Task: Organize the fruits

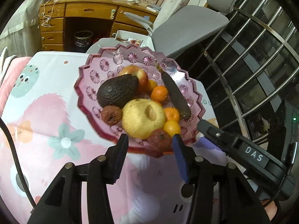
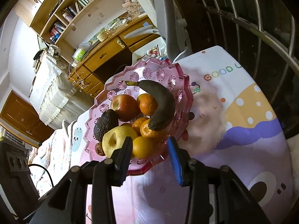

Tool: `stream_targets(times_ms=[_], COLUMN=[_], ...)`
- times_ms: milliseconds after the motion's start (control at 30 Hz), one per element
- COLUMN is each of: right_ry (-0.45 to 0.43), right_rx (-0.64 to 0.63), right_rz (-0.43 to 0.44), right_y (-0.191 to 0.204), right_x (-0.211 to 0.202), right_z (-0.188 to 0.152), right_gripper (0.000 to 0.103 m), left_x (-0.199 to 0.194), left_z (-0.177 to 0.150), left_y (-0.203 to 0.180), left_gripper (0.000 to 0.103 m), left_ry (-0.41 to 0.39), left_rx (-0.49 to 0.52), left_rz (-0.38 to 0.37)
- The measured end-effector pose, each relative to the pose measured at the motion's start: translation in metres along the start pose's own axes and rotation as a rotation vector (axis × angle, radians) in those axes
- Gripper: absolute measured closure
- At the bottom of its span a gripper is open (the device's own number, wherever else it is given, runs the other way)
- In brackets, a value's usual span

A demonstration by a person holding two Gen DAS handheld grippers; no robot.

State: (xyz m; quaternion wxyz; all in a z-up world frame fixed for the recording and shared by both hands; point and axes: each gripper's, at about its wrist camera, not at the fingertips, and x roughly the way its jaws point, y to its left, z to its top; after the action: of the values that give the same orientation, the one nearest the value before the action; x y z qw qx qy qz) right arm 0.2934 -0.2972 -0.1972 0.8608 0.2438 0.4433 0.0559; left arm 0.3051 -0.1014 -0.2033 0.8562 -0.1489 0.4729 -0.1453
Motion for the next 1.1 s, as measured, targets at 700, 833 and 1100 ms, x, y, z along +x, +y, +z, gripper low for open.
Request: stream_targets(times_ms=[700,833,1100], right_ry=[0.105,0.146,0.130], right_rx=[-0.052,-0.137,-0.259], right_rz=[-0.226,-0.265,-0.247], right_y=[0.036,0.055,0.089], right_x=[-0.074,-0.108,-0.192], right_z=[-0.157,-0.188,-0.203], right_gripper=[0.043,0.036,0.023], left_x=[-0.100,-0.147,-0.234], left_z=[-0.113,-0.134,-0.134], left_y=[0.063,0.061,0.036], left_gripper=[0.039,0.039,0.024], left_ry=[0.227,0.269,0.230], left_rx=[0.052,0.074,0.125], left_rz=[0.062,0.069,0.115])
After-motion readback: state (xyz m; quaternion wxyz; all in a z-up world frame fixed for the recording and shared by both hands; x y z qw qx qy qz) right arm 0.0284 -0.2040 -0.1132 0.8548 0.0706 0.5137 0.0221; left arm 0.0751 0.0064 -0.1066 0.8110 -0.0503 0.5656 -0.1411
